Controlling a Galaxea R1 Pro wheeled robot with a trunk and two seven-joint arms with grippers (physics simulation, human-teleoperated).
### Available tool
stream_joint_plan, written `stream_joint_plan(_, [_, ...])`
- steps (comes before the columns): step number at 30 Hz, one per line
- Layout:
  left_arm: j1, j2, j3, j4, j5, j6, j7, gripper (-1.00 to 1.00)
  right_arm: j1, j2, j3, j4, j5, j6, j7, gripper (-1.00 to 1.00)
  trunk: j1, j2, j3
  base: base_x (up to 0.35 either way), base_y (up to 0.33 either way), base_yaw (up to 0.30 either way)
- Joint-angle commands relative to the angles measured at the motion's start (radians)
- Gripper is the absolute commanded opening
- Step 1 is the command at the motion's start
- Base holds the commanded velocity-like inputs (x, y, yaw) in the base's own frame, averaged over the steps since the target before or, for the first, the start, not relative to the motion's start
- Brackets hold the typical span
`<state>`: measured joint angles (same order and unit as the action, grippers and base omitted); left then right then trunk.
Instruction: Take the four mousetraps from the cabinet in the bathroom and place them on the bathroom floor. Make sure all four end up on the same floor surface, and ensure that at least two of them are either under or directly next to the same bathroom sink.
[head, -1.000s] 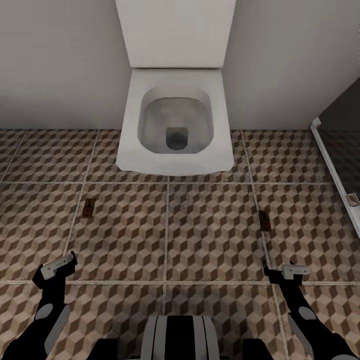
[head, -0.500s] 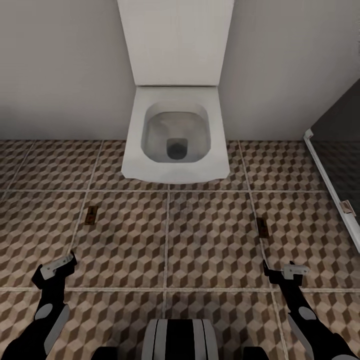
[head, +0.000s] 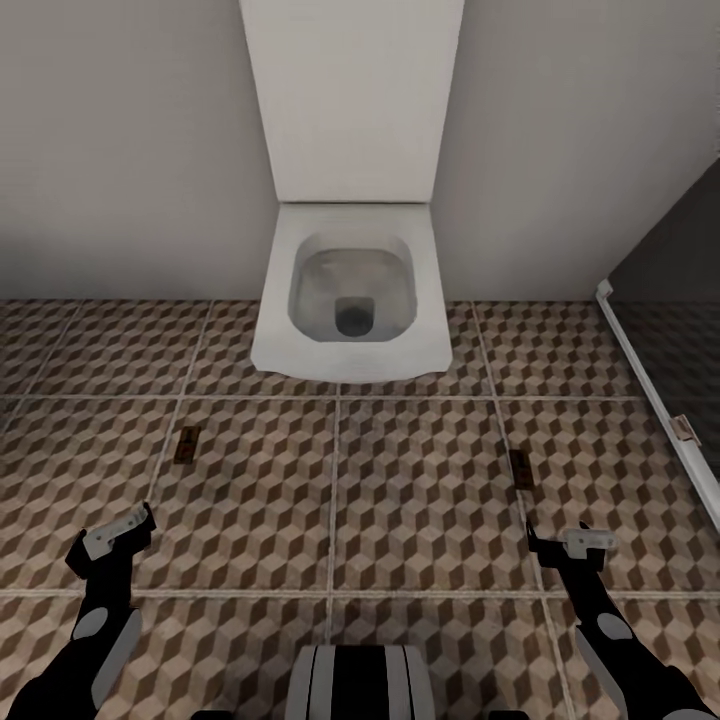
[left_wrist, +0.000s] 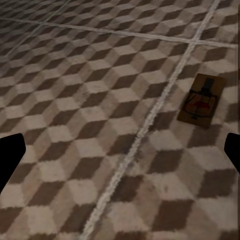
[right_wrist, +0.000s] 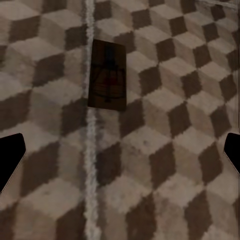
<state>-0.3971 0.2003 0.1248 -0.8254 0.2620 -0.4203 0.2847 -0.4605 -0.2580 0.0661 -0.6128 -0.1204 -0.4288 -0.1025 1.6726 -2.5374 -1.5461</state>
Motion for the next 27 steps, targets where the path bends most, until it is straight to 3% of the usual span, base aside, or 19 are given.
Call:
stream_joint_plan(1, [0.0, 0.0, -0.002, 0.0, 0.006, -0.005, 0.002, 1.0, 0.0, -0.001, 0.007, 0.001, -0.01, -0.004, -0.005, 1.0, -0.001, 0.0, 0.003, 0.0, 0.0, 0.0])
stream_joint_plan(10, [0.0, 0.008, 0.0, 0.001, 0.006, -0.007, 0.008, 1.0, -0.001, -0.001, 0.009, 0.001, -0.008, -0.004, -0.005, 1.0, -0.005, 0.002, 0.038, 0.0, 0.0, 0.0])
stream_joint_plan(16, [0.0, 0.01, 0.006, 0.016, 0.007, -0.005, 0.044, 1.0, 0.0, 0.002, 0.012, 0.001, -0.013, -0.003, -0.005, 1.0, -0.007, 0.004, 0.061, 0.0, 0.0, 0.0])
stream_joint_plan(23, [0.0, 0.013, 0.01, 0.072, 0.01, -0.005, 0.043, 1.0, 0.0, 0.025, 0.015, 0.008, -0.02, 0.0, -0.004, 1.0, -0.01, 0.005, 0.089, 0.0, 0.0, 0.0])
stream_joint_plan(27, [0.0, 0.014, 0.01, 0.128, 0.011, -0.005, 0.029, 1.0, 0.0, 0.033, 0.016, 0.063, -0.02, 0.0, -0.003, 1.0, -0.012, 0.006, 0.104, 0.0, 0.0, 0.0])
